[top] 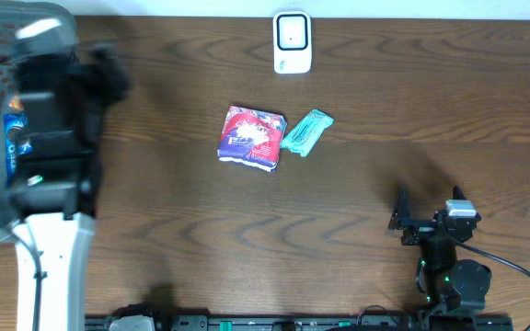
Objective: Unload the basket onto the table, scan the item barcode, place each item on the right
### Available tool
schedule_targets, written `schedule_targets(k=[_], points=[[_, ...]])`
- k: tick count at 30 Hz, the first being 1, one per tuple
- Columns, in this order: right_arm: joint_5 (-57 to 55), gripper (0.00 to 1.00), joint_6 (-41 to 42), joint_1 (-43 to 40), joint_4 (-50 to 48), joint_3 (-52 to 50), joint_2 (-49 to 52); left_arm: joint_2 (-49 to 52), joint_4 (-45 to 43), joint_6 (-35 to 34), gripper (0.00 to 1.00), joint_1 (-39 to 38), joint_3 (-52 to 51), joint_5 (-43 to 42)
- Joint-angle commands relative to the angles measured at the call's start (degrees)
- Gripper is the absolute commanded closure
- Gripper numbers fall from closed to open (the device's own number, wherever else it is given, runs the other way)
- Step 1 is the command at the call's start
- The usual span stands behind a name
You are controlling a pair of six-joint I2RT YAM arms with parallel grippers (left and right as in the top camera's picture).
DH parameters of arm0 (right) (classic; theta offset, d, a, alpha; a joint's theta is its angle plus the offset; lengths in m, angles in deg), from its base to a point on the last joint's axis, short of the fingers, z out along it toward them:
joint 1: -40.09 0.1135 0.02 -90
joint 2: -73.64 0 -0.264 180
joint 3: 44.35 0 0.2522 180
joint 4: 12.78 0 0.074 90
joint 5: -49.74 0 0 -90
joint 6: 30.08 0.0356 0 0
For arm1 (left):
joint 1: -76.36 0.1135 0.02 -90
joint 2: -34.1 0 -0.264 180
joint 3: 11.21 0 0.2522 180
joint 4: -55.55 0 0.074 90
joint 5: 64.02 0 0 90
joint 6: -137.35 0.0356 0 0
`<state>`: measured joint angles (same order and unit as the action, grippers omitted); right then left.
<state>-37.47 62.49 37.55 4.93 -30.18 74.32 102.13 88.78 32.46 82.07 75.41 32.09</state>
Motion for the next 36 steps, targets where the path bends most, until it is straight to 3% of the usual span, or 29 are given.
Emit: schedule_targets(k=[1, 6, 14, 18, 25, 28, 36], points=[[0.11, 0.01, 0.57, 0.39, 0.17, -0.11, -0.37, -1.11, -0.24, 8.57, 0.30, 8.11, 0.42, 5.35], [0.11, 0.01, 0.57, 0.39, 0.17, -0.11, -0.37, 0.72, 0.46, 16.92, 0.30, 18.99, 0.39, 5.77], [0.11, 0.01, 0.57, 0.39, 0.17, -0.11, -0.37, 7.26, 4.37, 17.03, 0.30, 29.40, 0.39, 8.52], [0.09, 0.01, 0.57, 0.39, 0.17, -0.11, -0.37, 12.07, 6.27, 18.14, 0.30, 30.53, 0.39, 8.50], [0.11, 0.01, 0.57, 0.39, 0.17, -0.11, -0.37, 21.59, 7.85, 26.75, 0.30, 30.42, 0.13, 5.20], [0.11, 0.01, 0.57, 0.39, 0.17, -0.11, -0.37, 24.33, 6.69, 26.88, 0.30, 30.42, 0.13, 1.36], [0.11, 0.01, 0.57, 0.39, 0.17, -0.11, -0.37, 33.48, 1.77, 29.97, 0.30, 30.49, 0.13, 1.36]])
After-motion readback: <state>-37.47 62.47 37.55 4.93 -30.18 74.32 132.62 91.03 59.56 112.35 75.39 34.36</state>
